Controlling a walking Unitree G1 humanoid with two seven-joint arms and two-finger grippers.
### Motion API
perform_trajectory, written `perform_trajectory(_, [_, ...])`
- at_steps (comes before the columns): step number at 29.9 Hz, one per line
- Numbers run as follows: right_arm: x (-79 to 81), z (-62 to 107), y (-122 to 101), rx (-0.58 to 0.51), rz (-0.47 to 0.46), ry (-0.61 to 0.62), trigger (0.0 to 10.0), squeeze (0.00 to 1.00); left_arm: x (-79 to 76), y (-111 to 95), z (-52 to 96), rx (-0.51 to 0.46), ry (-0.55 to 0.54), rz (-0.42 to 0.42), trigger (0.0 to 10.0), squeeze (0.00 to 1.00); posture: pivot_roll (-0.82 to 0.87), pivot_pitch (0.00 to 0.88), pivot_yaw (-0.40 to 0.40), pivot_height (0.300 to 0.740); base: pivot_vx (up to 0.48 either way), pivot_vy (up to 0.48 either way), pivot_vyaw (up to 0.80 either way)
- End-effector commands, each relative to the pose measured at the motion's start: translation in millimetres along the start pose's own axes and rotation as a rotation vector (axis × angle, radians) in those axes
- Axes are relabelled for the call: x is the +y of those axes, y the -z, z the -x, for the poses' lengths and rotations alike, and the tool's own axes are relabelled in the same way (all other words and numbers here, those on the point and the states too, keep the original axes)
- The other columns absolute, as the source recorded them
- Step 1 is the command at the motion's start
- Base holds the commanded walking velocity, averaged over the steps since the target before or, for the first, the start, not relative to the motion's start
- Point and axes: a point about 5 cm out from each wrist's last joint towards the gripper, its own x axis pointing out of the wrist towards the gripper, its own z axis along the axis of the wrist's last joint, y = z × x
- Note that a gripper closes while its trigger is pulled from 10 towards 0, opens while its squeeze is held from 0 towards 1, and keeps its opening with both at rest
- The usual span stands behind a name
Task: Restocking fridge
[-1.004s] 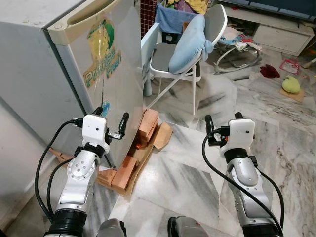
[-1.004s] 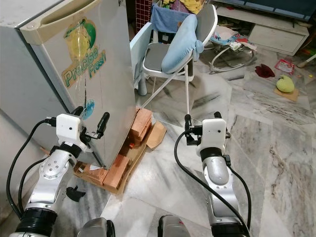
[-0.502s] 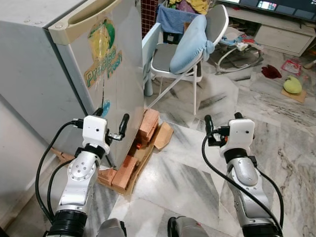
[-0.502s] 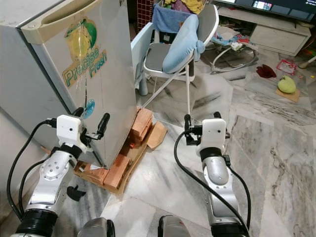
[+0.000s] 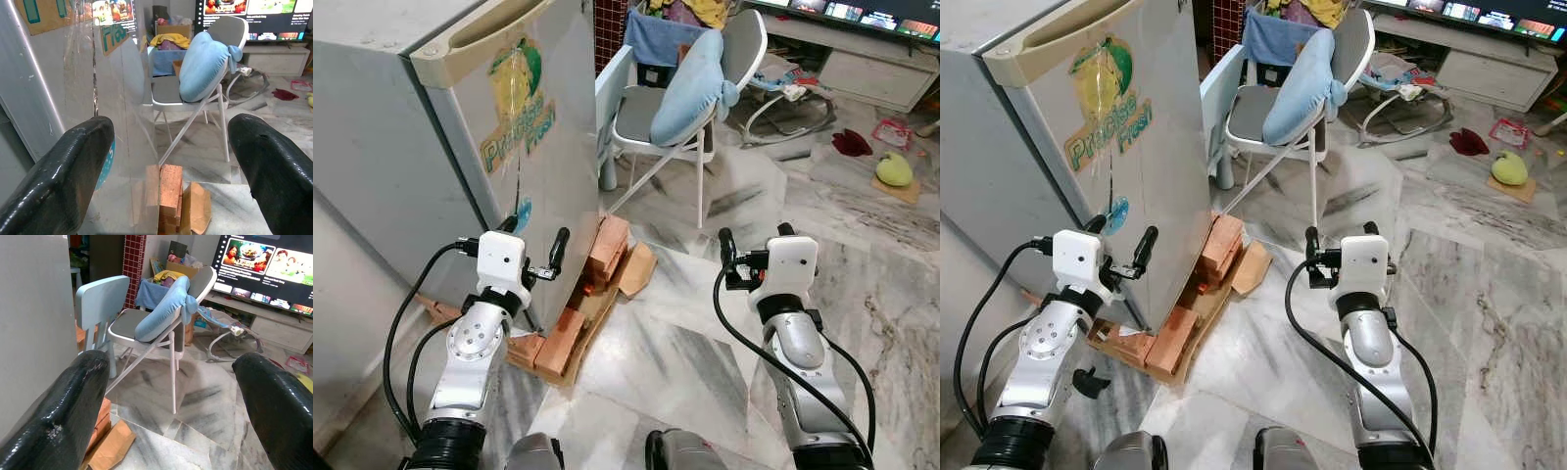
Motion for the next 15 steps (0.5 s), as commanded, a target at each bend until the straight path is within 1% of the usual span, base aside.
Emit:
perform_trajectory(1, [-1.7, -0.1, 0.3, 0.003, -0.005, 0.01, 10.0, 0.0, -1.4, -3.4, -0.6, -0.011, 0.004, -0.01, 10.0, 0.0, -0.03, 0.068, -0.024, 0.74, 0.0, 0.0, 0.0])
perform_trajectory(15, [-2.0, -0.4, 0.2, 0.004, -0.01, 0.014, 10.0, 0.0, -0.9, -3.4, -0.9, -0.008, -0.001, -0.01, 10.0, 0.0, -0.03, 0.067, -0.023, 0.74, 0.0, 0.0, 0.0])
